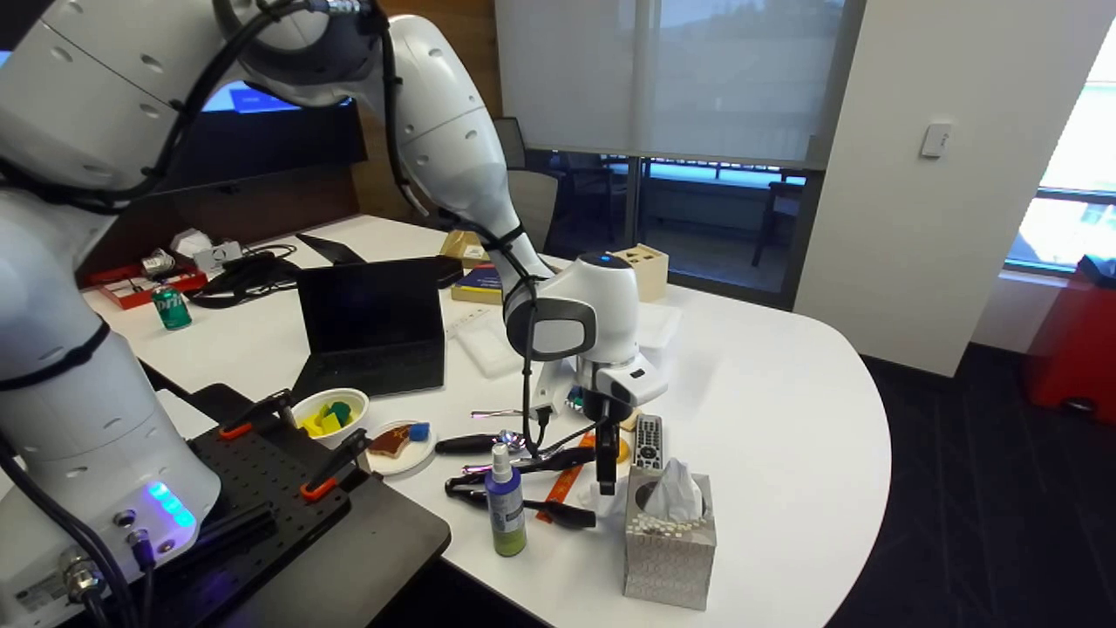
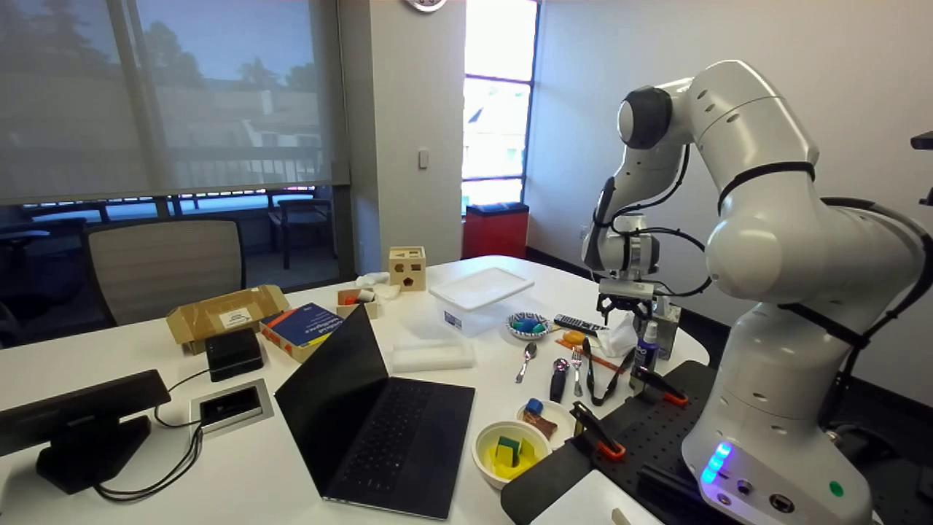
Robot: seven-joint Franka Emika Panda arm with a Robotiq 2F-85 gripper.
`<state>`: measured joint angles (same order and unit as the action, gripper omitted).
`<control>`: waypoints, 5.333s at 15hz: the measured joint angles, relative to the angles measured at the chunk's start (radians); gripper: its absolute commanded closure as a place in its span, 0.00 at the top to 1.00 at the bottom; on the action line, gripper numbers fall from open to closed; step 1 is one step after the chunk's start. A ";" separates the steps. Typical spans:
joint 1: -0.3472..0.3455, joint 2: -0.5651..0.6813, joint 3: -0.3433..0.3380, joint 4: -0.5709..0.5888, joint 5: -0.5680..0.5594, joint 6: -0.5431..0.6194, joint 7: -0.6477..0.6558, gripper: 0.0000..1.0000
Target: Use a napkin to wipe the laptop screen
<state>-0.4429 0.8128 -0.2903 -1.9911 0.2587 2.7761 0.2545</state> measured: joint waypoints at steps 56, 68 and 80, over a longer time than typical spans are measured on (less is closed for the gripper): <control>0.388 -0.647 0.485 -0.375 0.175 -0.138 -0.681 0.00; 0.514 -0.323 0.677 -0.243 0.089 0.149 -0.695 0.00; 0.564 -0.025 0.758 -0.001 -0.262 0.243 -0.600 0.00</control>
<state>0.1207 0.7874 0.4678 -1.9917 -0.0029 3.0191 -0.3452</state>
